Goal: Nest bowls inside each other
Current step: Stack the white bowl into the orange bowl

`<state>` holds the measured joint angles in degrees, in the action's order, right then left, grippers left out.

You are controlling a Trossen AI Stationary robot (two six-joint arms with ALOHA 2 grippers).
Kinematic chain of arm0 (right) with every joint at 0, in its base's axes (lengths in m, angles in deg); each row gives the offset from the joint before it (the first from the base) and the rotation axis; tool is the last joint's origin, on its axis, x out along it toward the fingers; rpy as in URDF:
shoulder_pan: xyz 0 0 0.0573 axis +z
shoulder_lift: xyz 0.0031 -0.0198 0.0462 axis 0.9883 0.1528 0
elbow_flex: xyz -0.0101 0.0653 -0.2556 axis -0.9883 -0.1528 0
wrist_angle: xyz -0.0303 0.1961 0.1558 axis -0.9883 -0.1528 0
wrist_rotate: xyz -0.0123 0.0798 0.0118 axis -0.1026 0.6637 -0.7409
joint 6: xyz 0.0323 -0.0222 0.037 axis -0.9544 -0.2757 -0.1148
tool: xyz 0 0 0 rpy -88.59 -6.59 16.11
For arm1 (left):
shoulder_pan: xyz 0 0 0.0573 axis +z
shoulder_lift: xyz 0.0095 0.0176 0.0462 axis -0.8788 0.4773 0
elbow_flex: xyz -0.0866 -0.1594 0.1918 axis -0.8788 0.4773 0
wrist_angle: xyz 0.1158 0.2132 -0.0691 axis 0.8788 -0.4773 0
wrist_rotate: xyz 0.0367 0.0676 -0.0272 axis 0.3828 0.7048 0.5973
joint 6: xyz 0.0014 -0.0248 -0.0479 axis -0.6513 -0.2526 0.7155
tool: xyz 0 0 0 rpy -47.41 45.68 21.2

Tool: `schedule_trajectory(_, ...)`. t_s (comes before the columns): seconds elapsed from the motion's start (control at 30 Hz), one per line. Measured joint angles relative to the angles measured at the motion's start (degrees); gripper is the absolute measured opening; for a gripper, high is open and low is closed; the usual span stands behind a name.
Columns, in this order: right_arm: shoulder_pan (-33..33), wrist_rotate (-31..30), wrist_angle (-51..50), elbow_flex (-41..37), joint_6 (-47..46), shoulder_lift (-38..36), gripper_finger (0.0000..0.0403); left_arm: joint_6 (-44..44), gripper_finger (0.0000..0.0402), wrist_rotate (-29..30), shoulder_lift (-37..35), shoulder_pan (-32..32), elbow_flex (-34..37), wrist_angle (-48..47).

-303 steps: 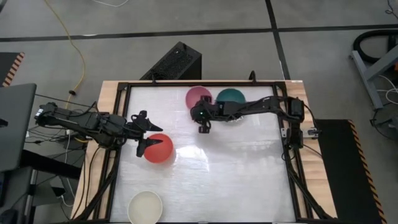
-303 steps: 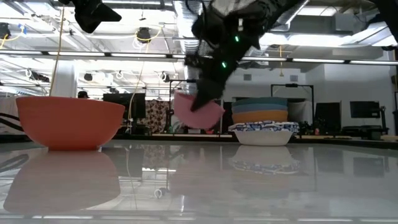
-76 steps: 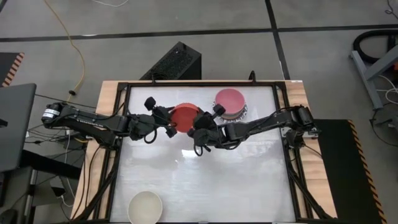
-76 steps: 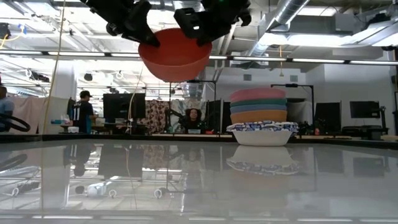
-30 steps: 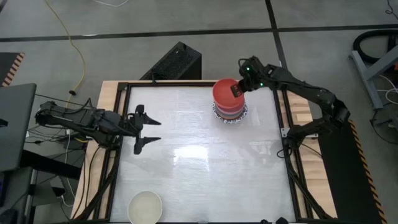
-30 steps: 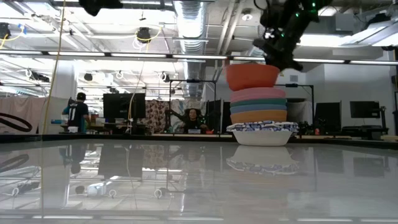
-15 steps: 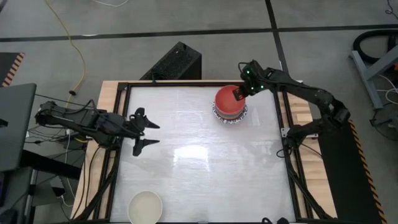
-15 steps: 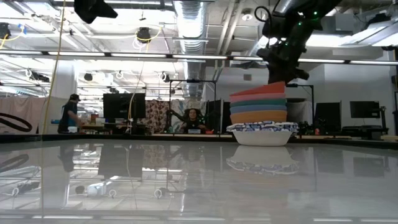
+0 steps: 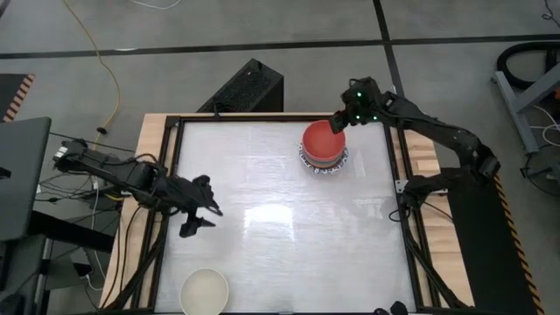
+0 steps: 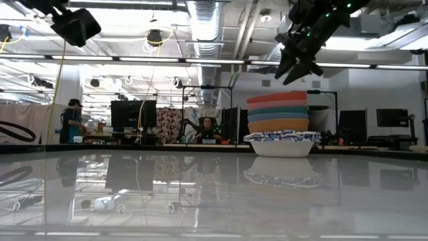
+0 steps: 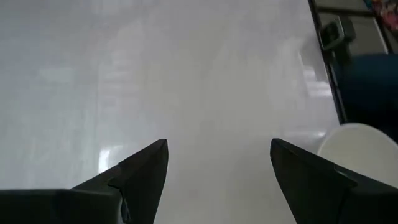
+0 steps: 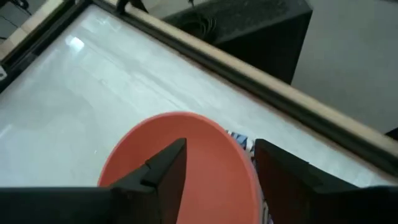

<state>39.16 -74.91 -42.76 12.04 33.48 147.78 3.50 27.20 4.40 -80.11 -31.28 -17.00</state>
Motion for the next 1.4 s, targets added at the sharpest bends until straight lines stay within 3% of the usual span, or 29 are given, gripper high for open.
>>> schedule_trajectory(0.17, 1.8, -0.6, 1.2, -1.0, 1.2, -0.9, 0.0176, 0.1, 0.0273, 2.3, 1.9, -3.3, 0.0, 0.8)
schedule_trajectory(0.43, 3.4, -0.6, 6.9, -11.6, 0.8, -0.8, 0.0119, 1.8, 0.0273, 5.1, 2.2, -6.3, 0.0, 1.6)
schedule_trajectory(0.7, 3.3, -0.4, 10.4, -13.6, 1.0, -1.1, 0.0112, 2.9, 0.0273, 9.5, 2.4, -7.6, 0.0, 0.5)
schedule_trajectory(0.83, 3.9, 2.8, 14.0, -13.5, 1.1, -4.3, 0.0112, 4.8, 0.0273, 12.2, 2.3, -8.3, 0.0, -2.9)
schedule_trajectory(1.0, 5.0, 3.4, 13.9, -13.5, 1.3, -10.1, 0.0112, 12.7, 0.0273, 11.7, 2.4, -11.0, 3.0, -6.2)
schedule_trajectory(1.2, 5.7, 2.3, 12.0, -13.5, 1.4, -15.7, 0.0112, 26.1, 0.0273, 4.8, 2.8, -16.3, 5.4, -3.0)
schedule_trajectory(1.4, 5.7, 2.1, 10.5, -13.5, 1.7, -17.7, 0.0112, 36.9, 0.0273, 8.6, 4.8, -24.1, 5.4, 4.8)
